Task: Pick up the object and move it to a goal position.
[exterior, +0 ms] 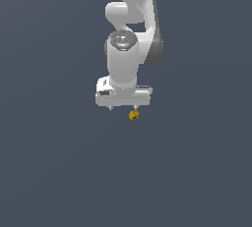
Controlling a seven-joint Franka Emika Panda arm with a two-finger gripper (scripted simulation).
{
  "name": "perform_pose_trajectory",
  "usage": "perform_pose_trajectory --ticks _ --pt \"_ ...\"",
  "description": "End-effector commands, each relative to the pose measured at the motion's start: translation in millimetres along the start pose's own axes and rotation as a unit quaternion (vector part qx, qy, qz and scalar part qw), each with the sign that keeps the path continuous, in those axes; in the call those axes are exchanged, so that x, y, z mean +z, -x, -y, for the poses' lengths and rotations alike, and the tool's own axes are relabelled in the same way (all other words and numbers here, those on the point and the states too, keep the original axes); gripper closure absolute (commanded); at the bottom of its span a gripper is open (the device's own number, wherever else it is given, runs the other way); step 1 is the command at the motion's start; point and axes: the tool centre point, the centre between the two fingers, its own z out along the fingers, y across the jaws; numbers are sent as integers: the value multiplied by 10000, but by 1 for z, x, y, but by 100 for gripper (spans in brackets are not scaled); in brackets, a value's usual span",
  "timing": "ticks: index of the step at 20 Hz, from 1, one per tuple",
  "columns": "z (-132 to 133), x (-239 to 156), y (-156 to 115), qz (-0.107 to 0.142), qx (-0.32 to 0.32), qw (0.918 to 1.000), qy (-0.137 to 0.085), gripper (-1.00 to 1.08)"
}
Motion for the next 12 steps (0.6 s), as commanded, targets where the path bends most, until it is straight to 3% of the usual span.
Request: perform_pose_trajectory --ticks 1,12 --pt "0 0 0 0 0 10000 0 -92" --pt "-21 2 5 113 173 9998 47 -92"
